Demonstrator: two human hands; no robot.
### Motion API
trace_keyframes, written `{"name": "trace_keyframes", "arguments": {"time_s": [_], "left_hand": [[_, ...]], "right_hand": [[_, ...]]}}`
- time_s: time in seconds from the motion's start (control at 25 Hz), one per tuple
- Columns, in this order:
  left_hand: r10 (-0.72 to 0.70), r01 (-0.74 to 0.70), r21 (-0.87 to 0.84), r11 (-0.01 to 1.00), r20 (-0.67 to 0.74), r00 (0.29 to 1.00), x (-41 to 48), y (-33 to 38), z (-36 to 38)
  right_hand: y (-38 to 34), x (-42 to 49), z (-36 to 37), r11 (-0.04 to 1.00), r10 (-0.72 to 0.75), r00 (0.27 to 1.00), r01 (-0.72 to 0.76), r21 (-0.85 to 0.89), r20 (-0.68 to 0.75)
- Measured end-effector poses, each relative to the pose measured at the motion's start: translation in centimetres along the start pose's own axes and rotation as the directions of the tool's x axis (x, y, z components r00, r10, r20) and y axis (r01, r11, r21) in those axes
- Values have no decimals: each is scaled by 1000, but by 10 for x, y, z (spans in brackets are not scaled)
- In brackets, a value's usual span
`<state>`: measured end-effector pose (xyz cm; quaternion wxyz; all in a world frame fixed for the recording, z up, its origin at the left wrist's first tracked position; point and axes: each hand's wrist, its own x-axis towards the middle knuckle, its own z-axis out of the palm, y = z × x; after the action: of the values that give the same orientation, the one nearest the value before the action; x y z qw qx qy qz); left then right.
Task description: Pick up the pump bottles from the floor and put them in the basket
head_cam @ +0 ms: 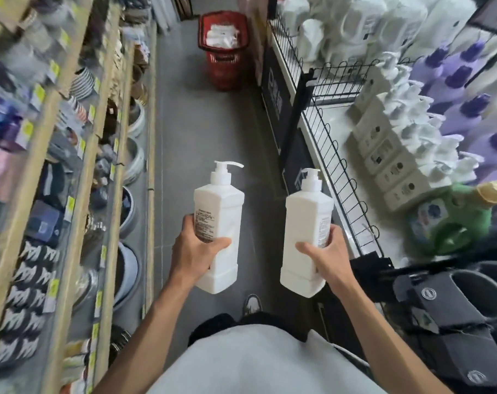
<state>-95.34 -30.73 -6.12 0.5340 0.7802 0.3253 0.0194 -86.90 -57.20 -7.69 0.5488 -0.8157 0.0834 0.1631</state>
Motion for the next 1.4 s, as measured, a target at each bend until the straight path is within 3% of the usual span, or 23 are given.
{"name": "trace_keyframes", "arguments": {"time_s": [0.28, 0.48, 1.0, 1.4], "left_hand": [[-81, 77, -44, 996, -94, 992, 67, 14, -9], [-94, 90, -49, 995, -86, 992, 131, 27, -29], [-103, 100, -36, 994, -79, 992, 324, 63, -102], [-135, 131, -42, 991, -124, 983, 456, 103, -114]], "right_hand": [[-50, 93, 30, 998, -30, 994, 37, -57, 104], [-86, 149, 69, 994, -32, 989, 46, -97, 144], [-191, 269, 187, 993, -21, 990, 37, -112, 136], [-243, 400, 236, 992, -10, 981, 35, -123, 196]]}}
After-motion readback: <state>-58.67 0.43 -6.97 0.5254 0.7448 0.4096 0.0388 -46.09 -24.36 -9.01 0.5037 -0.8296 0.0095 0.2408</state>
